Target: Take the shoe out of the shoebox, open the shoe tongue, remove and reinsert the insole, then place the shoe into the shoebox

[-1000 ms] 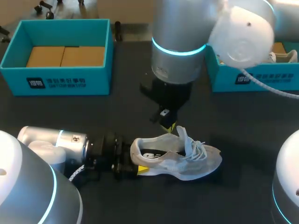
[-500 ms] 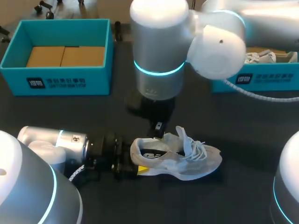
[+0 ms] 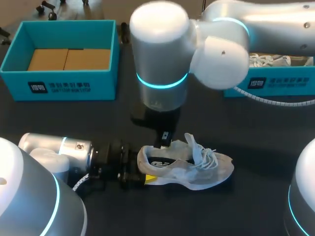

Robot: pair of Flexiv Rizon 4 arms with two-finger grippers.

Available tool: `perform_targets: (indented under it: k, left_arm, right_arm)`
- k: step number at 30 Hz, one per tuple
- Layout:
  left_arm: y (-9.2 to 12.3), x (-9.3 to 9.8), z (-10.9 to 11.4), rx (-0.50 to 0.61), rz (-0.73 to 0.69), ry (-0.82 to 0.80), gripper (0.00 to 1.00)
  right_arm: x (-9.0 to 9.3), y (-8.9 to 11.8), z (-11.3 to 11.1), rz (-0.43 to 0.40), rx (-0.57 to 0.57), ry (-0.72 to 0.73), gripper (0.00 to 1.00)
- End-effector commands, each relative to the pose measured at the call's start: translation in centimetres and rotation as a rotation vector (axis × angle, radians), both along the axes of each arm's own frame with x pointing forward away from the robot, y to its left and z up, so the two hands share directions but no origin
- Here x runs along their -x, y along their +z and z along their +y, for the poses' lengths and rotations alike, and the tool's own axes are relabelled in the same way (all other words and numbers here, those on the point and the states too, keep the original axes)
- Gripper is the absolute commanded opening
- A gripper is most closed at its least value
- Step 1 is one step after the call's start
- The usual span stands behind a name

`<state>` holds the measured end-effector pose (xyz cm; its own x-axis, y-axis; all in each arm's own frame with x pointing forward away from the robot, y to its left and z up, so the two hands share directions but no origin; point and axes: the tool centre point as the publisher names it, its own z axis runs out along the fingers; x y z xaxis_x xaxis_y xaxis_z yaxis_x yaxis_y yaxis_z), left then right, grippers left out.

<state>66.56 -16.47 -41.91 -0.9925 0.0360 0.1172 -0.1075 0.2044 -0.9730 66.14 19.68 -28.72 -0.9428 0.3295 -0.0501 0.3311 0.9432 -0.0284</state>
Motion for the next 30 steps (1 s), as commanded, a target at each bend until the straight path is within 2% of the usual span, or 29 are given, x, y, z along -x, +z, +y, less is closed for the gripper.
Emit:
perform_targets:
  k: [1,10,12,18,30]
  left_arm:
    - [0.0,0.0,0.1,-0.002,0.000,0.000,0.00]
    - [0.0,0.0,0.1,-0.002,0.000,0.000,0.00]
    - [0.0,0.0,0.1,-0.002,0.000,0.000,0.00]
    - [0.0,0.0,0.1,-0.002,0.000,0.000,0.00]
    - [0.0,0.0,0.1,-0.002,0.000,0.000,0.00]
  right_arm:
    - [0.5,-1.5,0.5,-0.009,0.003,-0.005,0.00]
    - [0.5,-1.5,0.5,-0.009,0.003,-0.005,0.00]
    - [-0.2,-2.8,1.0,0.001,0.045,0.009,0.00]
    - [-1.4,-6.0,-0.1,0.008,0.010,0.067,0.00]
    - [-1.7,-9.2,-1.5,0.013,-0.025,0.096,0.00]
